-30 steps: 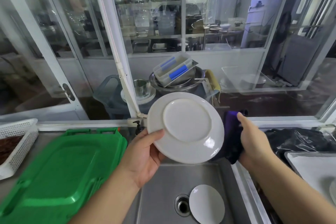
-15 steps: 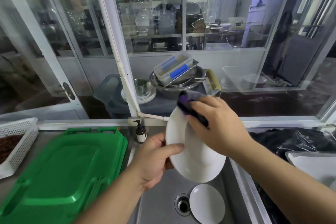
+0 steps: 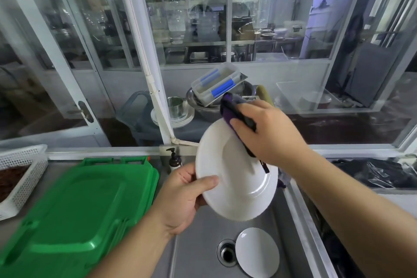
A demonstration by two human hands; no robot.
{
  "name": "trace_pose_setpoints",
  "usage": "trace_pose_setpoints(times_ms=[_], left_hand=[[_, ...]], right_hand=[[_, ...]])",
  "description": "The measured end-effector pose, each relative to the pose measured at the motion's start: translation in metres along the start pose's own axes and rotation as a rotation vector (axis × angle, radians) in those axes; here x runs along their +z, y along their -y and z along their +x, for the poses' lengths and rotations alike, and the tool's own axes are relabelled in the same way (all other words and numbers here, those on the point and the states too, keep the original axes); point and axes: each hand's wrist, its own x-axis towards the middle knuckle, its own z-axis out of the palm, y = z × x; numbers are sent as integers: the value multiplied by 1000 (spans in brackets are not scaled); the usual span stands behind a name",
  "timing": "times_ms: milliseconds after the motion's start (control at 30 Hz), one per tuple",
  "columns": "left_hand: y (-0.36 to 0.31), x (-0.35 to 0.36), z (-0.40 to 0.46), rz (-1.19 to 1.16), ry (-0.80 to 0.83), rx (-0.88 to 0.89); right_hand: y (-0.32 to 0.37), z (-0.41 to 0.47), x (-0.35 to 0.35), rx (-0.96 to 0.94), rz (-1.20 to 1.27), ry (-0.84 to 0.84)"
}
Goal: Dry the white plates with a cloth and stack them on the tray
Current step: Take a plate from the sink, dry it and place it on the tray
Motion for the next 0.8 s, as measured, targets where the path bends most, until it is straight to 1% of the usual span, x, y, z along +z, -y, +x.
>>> trace_pose_setpoints(times_ms=[100, 133, 233, 367, 533, 600, 667, 733, 800], left_hand=[[-3, -1, -2, -55, -3, 45], [-5, -1, -3, -69, -9, 62], [-9, 3, -2, -98, -36, 122], [-8, 10, 0, -139, -74, 166], [-3, 18, 5, -235, -91, 171], [0, 21, 6, -251, -74, 168], [1, 22, 5, -242, -59, 142], [2, 19, 5, -215, -51, 113], [-3, 13, 6, -223, -42, 90]], right_hand=[[-12, 5, -8, 234, -22, 31], [-18, 4, -10, 326, 18, 50], [-28, -6, -11, 606, 340, 75], [-36, -26, 6, 770, 540, -4], [-35, -50, 27, 1045, 1095, -102], [-31, -57, 34, 1110, 1244, -137], [-30, -61, 36, 1136, 1321, -190], [-32, -63, 33, 1131, 1342, -210], [-36, -62, 26, 1102, 1328, -180]])
